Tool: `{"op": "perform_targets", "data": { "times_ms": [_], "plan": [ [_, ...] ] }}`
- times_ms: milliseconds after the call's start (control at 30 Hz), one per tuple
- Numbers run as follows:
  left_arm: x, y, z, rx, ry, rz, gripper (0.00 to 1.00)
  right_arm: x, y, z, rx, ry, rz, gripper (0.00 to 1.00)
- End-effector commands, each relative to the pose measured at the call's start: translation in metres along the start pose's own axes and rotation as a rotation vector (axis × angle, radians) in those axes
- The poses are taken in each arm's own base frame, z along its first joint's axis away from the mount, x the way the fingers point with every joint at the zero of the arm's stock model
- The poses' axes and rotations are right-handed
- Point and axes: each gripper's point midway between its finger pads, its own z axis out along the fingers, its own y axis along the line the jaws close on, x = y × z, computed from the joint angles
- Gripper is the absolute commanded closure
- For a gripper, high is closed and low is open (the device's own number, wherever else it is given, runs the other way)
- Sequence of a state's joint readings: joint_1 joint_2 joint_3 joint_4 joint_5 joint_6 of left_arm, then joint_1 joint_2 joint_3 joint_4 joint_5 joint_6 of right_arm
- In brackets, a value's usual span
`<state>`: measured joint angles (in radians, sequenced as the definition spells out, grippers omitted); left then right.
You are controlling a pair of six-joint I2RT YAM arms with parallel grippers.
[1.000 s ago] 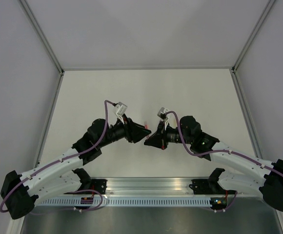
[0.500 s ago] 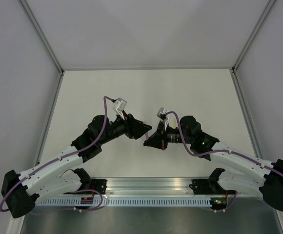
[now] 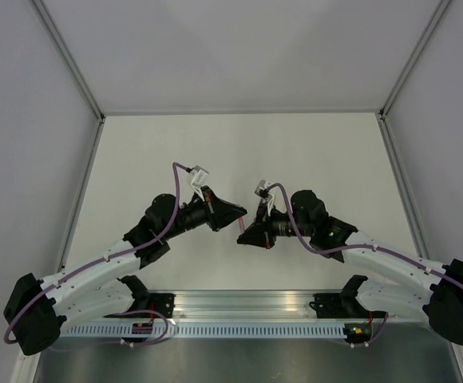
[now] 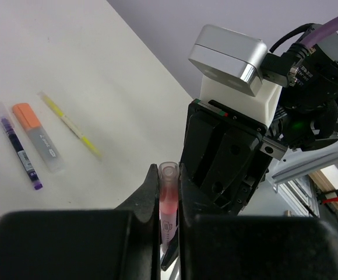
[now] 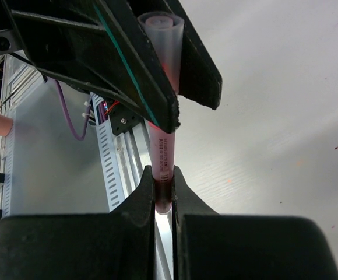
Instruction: Insert the pens into the pen caps
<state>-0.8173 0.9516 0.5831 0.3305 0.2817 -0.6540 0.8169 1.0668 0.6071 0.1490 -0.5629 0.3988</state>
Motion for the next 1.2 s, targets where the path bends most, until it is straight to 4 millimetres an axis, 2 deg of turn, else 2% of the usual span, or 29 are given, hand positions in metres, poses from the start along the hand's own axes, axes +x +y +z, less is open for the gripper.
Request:
{"op": "perform_targets", "data": {
  "times_ms": [0, 167, 200, 267, 433, 600, 833, 1000, 1100, 1167],
  "plan": [
    [0.031, -0.018, -0.013, 0.123, 0.079, -0.073, 0.98, -0.08, 0.017, -0.008, 0.008, -0.215, -0.095, 1.0],
    [0.034, -0.026, -0.022, 0.182, 0.045, -0.127, 0.98, -0.132, 0.026, -0.02, 0.037, -0.357, -0.107, 1.0],
    [0.042, -0.021, -0.023, 0.179, 0.06, -0.145, 0.98, -0.138, 0.027, -0.02, 0.036, -0.373, -0.109, 1.0],
    [0.047, -0.02, -0.022, 0.188, 0.077, -0.16, 0.98, -0.156, 0.033, -0.022, 0.022, -0.416, -0.129, 1.0],
    [0.06, -0.014, -0.02, 0.187, 0.101, -0.174, 0.98, -0.18, 0.032, -0.017, 0.034, -0.445, -0.178, 1.0],
    [0.069, -0.006, -0.021, 0.164, 0.114, -0.188, 0.98, -0.194, 0.014, -0.015, 0.069, -0.441, -0.184, 1.0],
    [0.08, 0.013, -0.022, 0.078, 0.125, -0.206, 0.98, -0.216, -0.006, -0.025, 0.15, -0.429, -0.246, 1.0],
    [0.084, 0.025, -0.02, 0.013, 0.133, -0.223, 0.98, -0.223, -0.018, -0.017, 0.189, -0.379, -0.281, 1.0],
    [0.087, 0.031, -0.019, -0.016, 0.138, -0.228, 0.98, -0.236, -0.023, -0.014, 0.219, -0.367, -0.309, 1.0],
    [0.088, 0.03, -0.018, -0.006, 0.143, -0.225, 0.98, -0.235, -0.031, -0.009, 0.24, -0.342, -0.308, 1.0]
  ]
}}
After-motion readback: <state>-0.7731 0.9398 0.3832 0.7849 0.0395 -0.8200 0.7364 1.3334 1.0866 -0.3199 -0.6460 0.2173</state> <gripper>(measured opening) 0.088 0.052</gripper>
